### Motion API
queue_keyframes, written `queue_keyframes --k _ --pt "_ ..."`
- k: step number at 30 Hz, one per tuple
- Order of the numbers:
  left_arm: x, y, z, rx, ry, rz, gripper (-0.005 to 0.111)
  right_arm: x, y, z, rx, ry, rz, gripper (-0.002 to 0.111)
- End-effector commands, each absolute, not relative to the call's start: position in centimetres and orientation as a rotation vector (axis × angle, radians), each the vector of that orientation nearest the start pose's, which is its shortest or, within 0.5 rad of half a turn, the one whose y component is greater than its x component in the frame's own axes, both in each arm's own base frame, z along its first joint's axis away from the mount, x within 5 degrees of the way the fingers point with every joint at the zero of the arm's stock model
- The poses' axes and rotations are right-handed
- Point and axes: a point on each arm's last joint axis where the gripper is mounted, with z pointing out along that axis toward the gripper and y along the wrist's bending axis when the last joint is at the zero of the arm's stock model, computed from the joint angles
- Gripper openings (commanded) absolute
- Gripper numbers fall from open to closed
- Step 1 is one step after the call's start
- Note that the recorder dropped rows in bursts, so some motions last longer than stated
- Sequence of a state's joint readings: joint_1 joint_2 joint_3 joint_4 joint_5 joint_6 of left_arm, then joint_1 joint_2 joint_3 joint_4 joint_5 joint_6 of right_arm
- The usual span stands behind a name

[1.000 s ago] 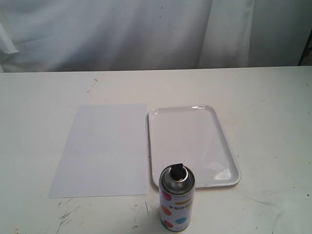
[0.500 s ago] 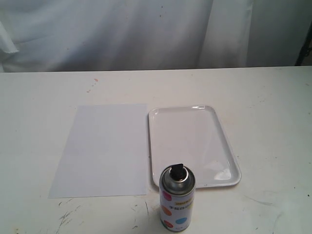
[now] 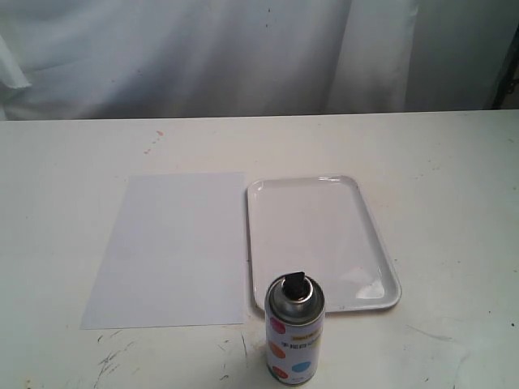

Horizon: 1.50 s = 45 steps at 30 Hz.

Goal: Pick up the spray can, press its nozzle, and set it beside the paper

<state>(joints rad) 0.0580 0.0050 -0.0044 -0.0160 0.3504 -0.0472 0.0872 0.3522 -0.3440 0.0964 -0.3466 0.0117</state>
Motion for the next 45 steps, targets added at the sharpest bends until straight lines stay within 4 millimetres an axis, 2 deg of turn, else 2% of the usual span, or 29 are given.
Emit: queue_keyframes --k 1,5,9,11,13,16,19,22,23,26,27,29,31,33,35,37,40,45 --pt "5.3 0.3 18.2 -0.108 1.827 -0.008 0.000 11.4 0.6 35.8 0.025 1.247 0.122 0.000" --pt "5.3 0.3 18.2 -0.108 1.827 -0.008 0.000 14.8 0.9 35.3 0.024 1.352 0.118 0.000" --pt "5.3 0.3 18.2 -0.108 1.827 -0.008 0.000 17.3 1.6 33.5 0.024 1.457 0.160 0.000" --pt "5.3 0.3 18.2 -0.108 1.827 -0.008 0.000 18.1 2.1 32.9 0.013 1.480 0.178 0.000" --pt "5.3 0.3 18.2 -0.108 1.827 -0.008 0.000 19.2 3.5 31.9 -0.059 1.522 0.207 0.000" --pt "5.3 0.3 18.2 -0.108 1.827 -0.008 0.000 19.5 4.4 31.2 -0.121 1.568 0.221 0.000" --pt "5.3 0.3 18.2 -0.108 1.827 -0.008 0.000 19.4 5.6 29.9 -0.182 1.636 0.252 0.000" --pt "5.3 0.3 18.2 -0.108 1.827 -0.008 0.000 18.6 6.6 26.7 -0.274 1.614 0.276 0.000" --pt "5.3 0.3 18.2 -0.108 1.827 -0.008 0.000 18.0 6.8 24.9 -0.282 1.579 0.298 0.000" --pt "5.3 0.3 18.2 -0.108 1.827 -0.008 0.000 17.4 7.1 21.9 -0.283 1.549 0.334 0.000" --pt "5.3 0.3 18.2 -0.108 1.827 -0.008 0.000 17.4 7.3 20.4 -0.303 1.602 0.347 0.000" --pt "5.3 0.3 18.2 -0.108 1.827 -0.008 0.000 17.3 8.0 18.9 -0.393 1.666 0.392 0.000" --pt "5.3 0.3 18.2 -0.108 1.827 -0.008 0.000 17.1 8.9 18.2 -0.503 1.677 0.444 0.000" --pt "5.3 0.3 18.2 -0.108 1.827 -0.008 0.000 16.3 10.1 17.1 -0.738 1.681 0.513 0.000" --pt "5.3 0.3 18.2 -0.108 1.827 -0.008 0.000 15.7 10.8 16.3 -0.870 1.674 0.560 0.000" --pt "5.3 0.3 18.2 -0.108 1.827 -0.008 0.000 15.6 11.0 15.7 -0.905 1.687 0.587 0.000" --pt "5.3 0.3 18.2 -0.108 1.827 -0.008 0.000 15.7 10.7 14.6 -0.843 1.754 0.583 0.000" --pt "5.3 0.3 18.2 -0.108 1.827 -0.008 0.000 14.7 10.7 13.5 -0.925 1.759 0.606 0.000"
